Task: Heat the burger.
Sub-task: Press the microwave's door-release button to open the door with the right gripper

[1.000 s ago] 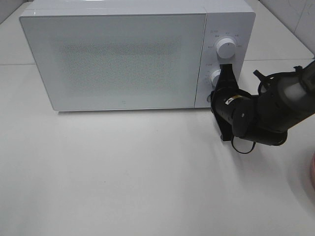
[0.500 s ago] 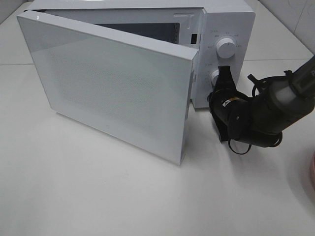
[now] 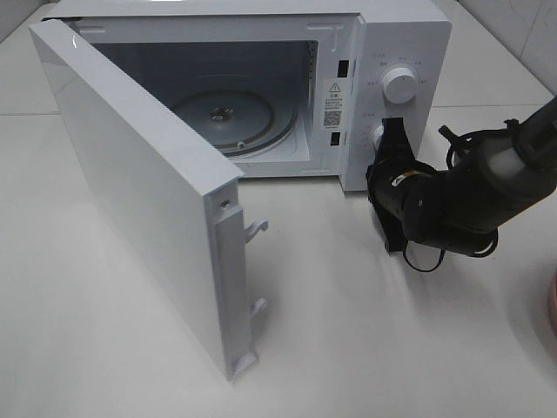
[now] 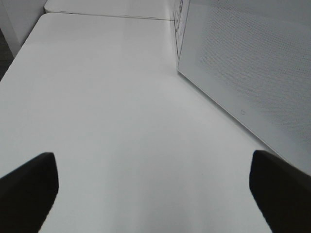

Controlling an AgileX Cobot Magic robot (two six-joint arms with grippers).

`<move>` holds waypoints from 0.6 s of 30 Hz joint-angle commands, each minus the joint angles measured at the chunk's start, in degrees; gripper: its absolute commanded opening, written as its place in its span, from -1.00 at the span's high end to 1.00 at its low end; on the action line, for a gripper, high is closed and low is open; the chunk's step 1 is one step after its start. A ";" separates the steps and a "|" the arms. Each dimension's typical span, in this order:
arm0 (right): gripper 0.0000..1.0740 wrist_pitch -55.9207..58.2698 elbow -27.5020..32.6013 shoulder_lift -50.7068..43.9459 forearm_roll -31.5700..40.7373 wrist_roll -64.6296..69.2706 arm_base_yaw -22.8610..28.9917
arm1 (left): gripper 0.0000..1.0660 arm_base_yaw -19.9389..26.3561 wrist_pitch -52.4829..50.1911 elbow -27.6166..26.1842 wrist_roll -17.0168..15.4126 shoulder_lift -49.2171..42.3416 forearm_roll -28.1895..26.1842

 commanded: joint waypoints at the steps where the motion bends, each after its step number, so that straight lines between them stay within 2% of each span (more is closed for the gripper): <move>1: 1.00 -8.54 -2.58 -2.46 -4.53 -1.66 -0.86 | -0.87 0.17 -0.92 0.11 0.00 -0.57 -0.06; 7: 1.00 -8.14 1.83 -3.84 -3.04 -1.60 1.20 | -0.87 0.17 -0.92 0.11 0.00 -0.57 -0.06; 18: 1.00 -4.01 7.05 -7.68 -3.15 -1.66 1.15 | -0.87 0.17 -0.92 0.11 0.00 -0.57 -0.06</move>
